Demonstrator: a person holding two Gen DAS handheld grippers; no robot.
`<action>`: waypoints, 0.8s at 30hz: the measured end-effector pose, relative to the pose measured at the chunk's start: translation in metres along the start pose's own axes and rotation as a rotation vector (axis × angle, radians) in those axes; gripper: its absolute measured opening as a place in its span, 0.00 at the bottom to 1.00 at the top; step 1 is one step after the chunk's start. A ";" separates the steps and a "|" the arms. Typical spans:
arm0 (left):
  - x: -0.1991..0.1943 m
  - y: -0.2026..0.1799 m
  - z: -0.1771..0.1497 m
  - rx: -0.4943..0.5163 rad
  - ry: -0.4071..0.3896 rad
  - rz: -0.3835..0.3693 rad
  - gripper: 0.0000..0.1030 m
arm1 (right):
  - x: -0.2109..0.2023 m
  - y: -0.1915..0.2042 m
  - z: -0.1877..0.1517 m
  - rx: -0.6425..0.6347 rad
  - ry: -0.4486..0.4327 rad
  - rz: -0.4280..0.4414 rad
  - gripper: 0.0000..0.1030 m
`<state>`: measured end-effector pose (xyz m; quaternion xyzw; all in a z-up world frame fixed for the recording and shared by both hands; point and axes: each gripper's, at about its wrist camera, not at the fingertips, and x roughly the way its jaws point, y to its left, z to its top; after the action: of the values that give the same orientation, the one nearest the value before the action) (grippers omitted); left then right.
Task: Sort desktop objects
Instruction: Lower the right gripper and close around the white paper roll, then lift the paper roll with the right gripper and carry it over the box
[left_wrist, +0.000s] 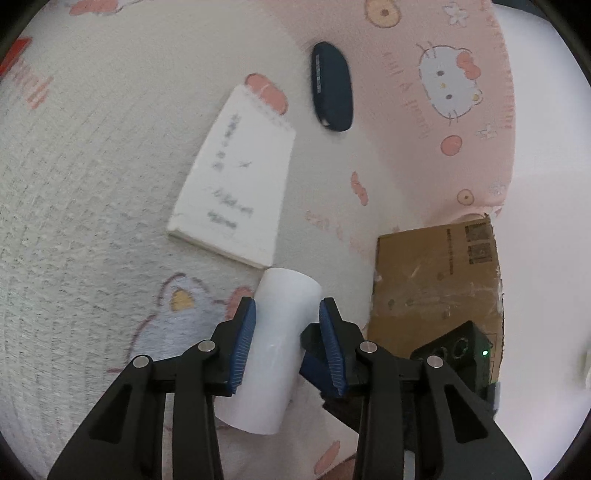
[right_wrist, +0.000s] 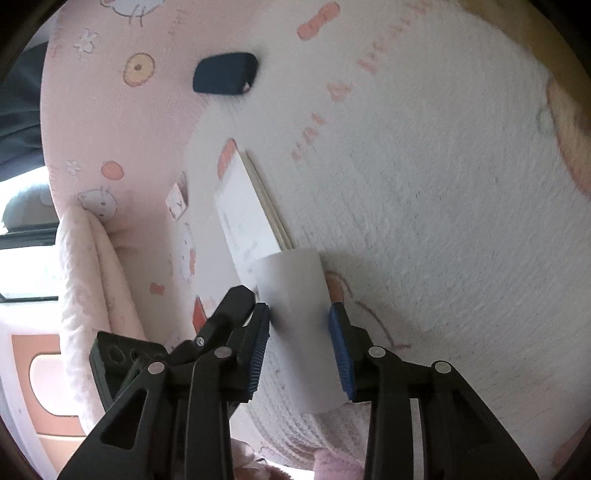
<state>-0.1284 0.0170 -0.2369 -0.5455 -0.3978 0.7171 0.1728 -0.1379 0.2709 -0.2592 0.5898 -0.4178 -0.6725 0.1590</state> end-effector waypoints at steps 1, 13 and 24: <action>-0.001 0.001 0.000 0.004 0.013 -0.011 0.38 | 0.001 -0.002 -0.002 0.001 -0.002 0.005 0.35; -0.003 0.012 -0.012 -0.005 0.052 -0.019 0.40 | 0.012 0.012 -0.025 -0.144 -0.007 -0.068 0.39; 0.007 0.003 -0.007 0.020 0.091 -0.026 0.39 | 0.021 0.036 -0.025 -0.330 -0.008 -0.206 0.40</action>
<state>-0.1236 0.0222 -0.2443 -0.5707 -0.3896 0.6930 0.2056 -0.1301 0.2249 -0.2451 0.5928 -0.2400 -0.7469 0.1824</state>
